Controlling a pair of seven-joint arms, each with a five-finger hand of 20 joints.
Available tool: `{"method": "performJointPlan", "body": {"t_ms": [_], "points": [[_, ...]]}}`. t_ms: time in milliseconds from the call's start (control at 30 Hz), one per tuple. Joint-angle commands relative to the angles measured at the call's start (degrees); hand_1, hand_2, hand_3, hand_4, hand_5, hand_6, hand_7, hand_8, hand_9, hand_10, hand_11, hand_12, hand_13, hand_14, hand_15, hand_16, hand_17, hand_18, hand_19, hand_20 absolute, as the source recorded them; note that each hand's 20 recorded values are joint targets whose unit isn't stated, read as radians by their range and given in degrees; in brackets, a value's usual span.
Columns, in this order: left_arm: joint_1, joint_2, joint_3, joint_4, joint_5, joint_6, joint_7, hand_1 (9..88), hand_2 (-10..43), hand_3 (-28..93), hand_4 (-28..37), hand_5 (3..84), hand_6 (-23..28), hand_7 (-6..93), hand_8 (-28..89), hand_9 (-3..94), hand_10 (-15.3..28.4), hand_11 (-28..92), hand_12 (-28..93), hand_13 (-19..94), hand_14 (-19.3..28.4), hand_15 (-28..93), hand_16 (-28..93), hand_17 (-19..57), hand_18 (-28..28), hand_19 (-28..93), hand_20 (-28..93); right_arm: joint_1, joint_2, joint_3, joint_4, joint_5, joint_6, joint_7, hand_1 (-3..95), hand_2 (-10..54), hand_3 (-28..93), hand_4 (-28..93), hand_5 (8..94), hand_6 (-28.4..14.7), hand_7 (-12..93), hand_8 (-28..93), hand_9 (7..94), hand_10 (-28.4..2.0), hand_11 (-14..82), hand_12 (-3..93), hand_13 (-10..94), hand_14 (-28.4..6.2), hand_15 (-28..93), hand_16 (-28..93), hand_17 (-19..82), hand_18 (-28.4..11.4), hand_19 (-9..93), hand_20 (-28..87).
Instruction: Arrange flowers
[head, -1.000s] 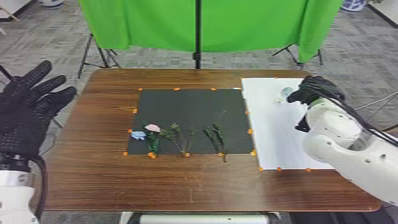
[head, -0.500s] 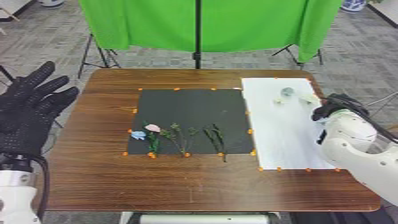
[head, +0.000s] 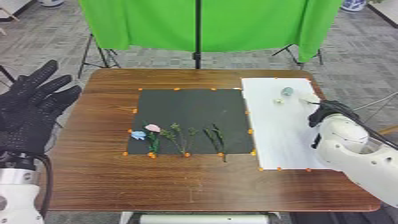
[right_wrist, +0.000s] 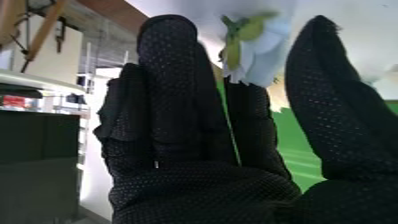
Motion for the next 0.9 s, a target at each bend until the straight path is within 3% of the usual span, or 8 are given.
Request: {"method": "performJointPlan", "body": {"t_ms": [33, 167, 267, 400, 500, 533, 700, 900], "points": [[0.6, -0.36, 0.10, 0.37, -0.20, -0.60, -0.56, 20.8, 8.0, 77, -28.3, 35.7, 9.6, 11.6, -8, 30.7, 19.0, 24, 10, 25, 27.3, 52, -10, -6.9, 24.0, 62, 7, 0.5, -0.7, -2.5, -0.9, -3.6, 1.7, 0.2, 43.9, -9.5, 77, -28, 61.3, 1.0, 18, -13, 69.5, -11.0, 18.8, 14.4, 71, -8.0, 66, 11, 40, -18.0, 93, 25], [0.9, -0.37, 0.00, 0.24, -0.21, -0.40, -0.21, 20.8, 8.0, 77, -28.3, 35.8, 9.6, 11.5, -8, 30.7, 19.0, 25, 10, 25, 27.3, 52, -10, -6.9, 24.0, 62, 7, 0.6, -0.8, -4.3, -0.3, -4.9, 3.5, 0.1, 48.6, -9.5, 74, -28, 64.5, 0.8, 19, -12, 75.1, -10.3, 18.2, 19.0, 74, -6.7, 64, 13, 42, -17.6, 93, 28], [0.9, -0.44, -0.13, 0.08, -0.17, -0.35, -0.32, 20.8, 8.0, 77, -28.3, 35.9, 9.7, 11.4, -8, 30.7, 19.1, 25, 10, 25, 27.3, 52, -10, -6.9, 24.0, 62, 7, 0.1, -0.7, -4.8, -0.6, -6.9, 6.0, 0.0, 55.1, -9.5, 68, -28, 70.6, 0.5, 25, -2, 84.8, -7.7, 9.7, 29.2, 78, -4.0, 61, 18, 45, -16.9, 93, 30], [0.7, -0.34, -0.28, -0.35, 0.44, -1.17, -0.84, 20.7, 8.0, 77, -28.3, 36.0, 9.8, 11.4, -8, 30.7, 19.1, 24, 10, 25, 27.3, 53, -10, -6.9, 24.0, 62, 7, -2.3, -0.7, -2.0, -3.7, -9.1, 9.5, -0.3, 58.6, -9.5, 69, -28, 77.5, 1.5, 30, 2, 91.7, -6.6, 10.3, 33.8, 82, -3.3, 60, 18, 48, -16.6, 93, 33], [0.6, -0.45, -0.55, -0.54, 0.83, -1.68, -1.33, 20.8, 8.0, 77, -28.3, 36.0, 9.7, 11.3, -8, 30.7, 19.1, 25, 10, 25, 27.3, 52, -10, -6.9, 23.9, 62, 7, 0.3, -0.8, -4.4, -6.8, -11.7, 12.0, -2.2, 58.9, -9.5, 70, -28, 79.3, 1.0, 30, 2, 92.7, -6.5, 11.4, 34.6, 83, -2.9, 61, 18, 49, -16.4, 93, 34], [0.7, 0.09, -0.52, -0.51, 0.39, -1.30, -0.86, 20.8, 8.1, 77, -28.3, 35.9, 9.7, 11.3, -8, 30.7, 19.1, 25, 10, 25, 27.3, 52, -10, -6.9, 23.9, 62, 7, 2.1, -1.0, -6.3, -7.8, -12.0, 13.4, -2.7, 58.9, -9.5, 71, -28, 79.7, 0.8, 30, 2, 92.9, -6.5, 11.6, 34.8, 84, -2.9, 61, 18, 49, -16.4, 93, 35], [-0.2, 0.18, -0.22, -0.26, 0.32, -0.69, -1.00, 20.8, 8.0, 77, -28.3, 35.8, 9.7, 11.2, -8, 30.5, 19.0, 24, 10, 25, 27.3, 52, -10, -6.9, 24.0, 62, 7, 10.4, -5.6, -13.0, -11.1, -13.2, 15.9, -6.0, 58.6, -9.5, 72, -28, 80.2, 0.8, 29, 3, 93.4, -6.3, 11.5, 35.3, 84, -2.6, 62, 18, 50, -16.3, 93, 36], [-1.2, 0.86, -0.05, -0.06, 0.18, -0.03, -0.72, 20.8, 8.0, 77, -28.3, 35.8, 9.6, 11.2, -8, 30.4, 19.0, 24, 10, 25, 27.3, 52, -10, -6.9, 24.0, 62, 7, 18.8, -15.4, -19.8, -9.6, -10.2, 16.0, -10.7, 58.4, -9.5, 72, -28, 80.4, 0.7, 29, 3, 93.5, -6.1, 11.6, 35.8, 84, -2.6, 62, 18, 50, -16.2, 93, 38]]}}
